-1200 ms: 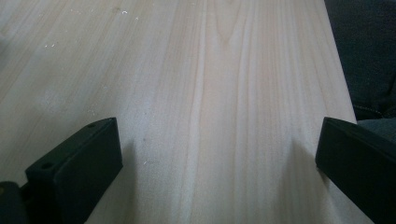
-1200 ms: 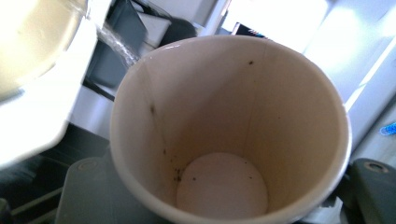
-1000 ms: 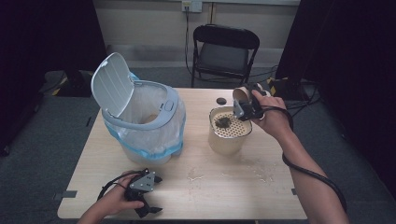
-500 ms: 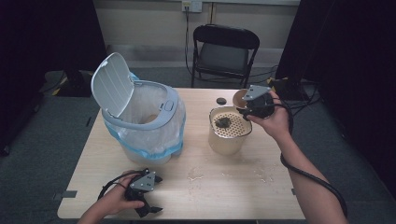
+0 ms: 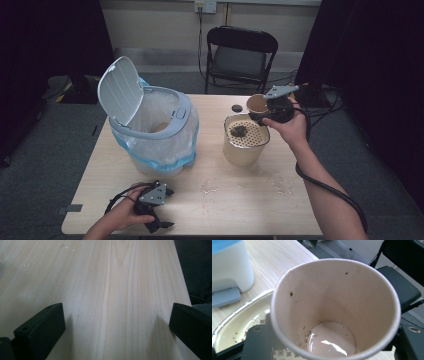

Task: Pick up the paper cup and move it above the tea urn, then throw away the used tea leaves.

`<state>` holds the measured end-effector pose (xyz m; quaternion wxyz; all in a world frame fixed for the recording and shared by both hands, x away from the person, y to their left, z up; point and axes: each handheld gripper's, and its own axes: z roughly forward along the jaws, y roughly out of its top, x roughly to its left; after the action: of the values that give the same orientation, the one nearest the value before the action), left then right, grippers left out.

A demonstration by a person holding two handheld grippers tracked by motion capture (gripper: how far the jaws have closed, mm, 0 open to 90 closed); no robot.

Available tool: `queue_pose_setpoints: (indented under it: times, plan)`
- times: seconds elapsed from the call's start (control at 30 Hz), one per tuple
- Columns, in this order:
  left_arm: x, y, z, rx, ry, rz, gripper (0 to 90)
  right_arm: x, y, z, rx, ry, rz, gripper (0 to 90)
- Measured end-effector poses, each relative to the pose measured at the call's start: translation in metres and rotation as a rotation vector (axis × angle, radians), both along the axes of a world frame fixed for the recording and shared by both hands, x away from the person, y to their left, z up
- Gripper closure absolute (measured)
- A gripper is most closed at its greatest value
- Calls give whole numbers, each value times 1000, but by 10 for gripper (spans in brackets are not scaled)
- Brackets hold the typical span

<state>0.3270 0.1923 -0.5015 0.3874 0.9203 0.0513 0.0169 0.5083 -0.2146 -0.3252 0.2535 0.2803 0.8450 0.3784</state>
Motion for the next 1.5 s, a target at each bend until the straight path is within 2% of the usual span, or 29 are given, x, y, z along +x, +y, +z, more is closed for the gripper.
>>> queue_pose_setpoints:
  times: [0.13,0.27,0.3,0.37,0.4,0.53,0.8,1.5]
  plan:
    - [0,0,0,0,0,-1,0,0,3,1,34,27,14,299]
    - [1,0,0,1,-3,-7,0,0,6,1,43,54,24,297]
    - [1,0,0,-2,-1,-5,0,0,7,1,36,54,27,296]
    - [0,0,1,23,9,8,0,-1,8,1,54,57,35,296]
    - [1,-1,1,16,-1,-1,0,-2,9,2,53,55,35,296]
    - [1,-1,1,7,3,-4,0,-4,12,5,67,62,46,296]
    - [1,-1,0,6,8,-3,0,-8,23,14,63,65,60,295]
    - [1,-1,0,4,11,-3,0,-15,58,43,75,96,160,292]
